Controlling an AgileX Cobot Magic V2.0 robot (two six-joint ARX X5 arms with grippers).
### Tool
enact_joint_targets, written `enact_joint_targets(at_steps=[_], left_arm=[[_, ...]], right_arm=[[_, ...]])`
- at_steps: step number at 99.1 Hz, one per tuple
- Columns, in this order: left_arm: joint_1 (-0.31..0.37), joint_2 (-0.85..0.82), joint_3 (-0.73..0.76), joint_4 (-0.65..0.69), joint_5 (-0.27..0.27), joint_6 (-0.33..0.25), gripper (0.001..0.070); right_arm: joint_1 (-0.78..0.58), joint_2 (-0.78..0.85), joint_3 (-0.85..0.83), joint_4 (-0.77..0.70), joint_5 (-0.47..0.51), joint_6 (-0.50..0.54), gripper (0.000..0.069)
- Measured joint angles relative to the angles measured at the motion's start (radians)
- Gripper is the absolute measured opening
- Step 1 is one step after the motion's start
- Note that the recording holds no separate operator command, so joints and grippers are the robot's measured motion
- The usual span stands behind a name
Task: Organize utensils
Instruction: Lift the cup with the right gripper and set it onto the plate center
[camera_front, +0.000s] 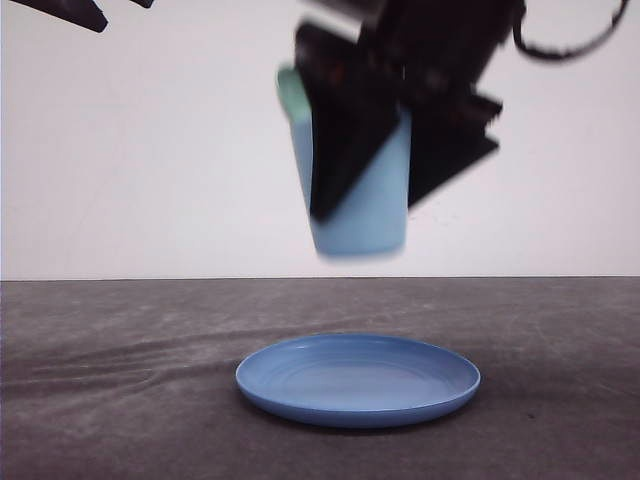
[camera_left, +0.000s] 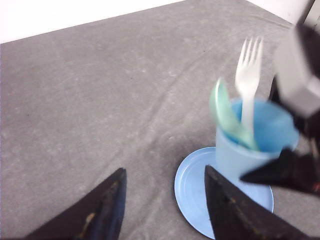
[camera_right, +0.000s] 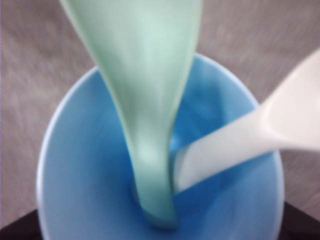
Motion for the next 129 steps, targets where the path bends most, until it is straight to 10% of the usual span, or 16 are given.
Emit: enact_joint_targets(at_steps=[129], left_arm=[[0.0,0.0,0.0,-0.014,0.0,0.0,0.0296]], right_arm=[[0.025,0.142,-0.137,0.261,0.02,0.06,0.0418]])
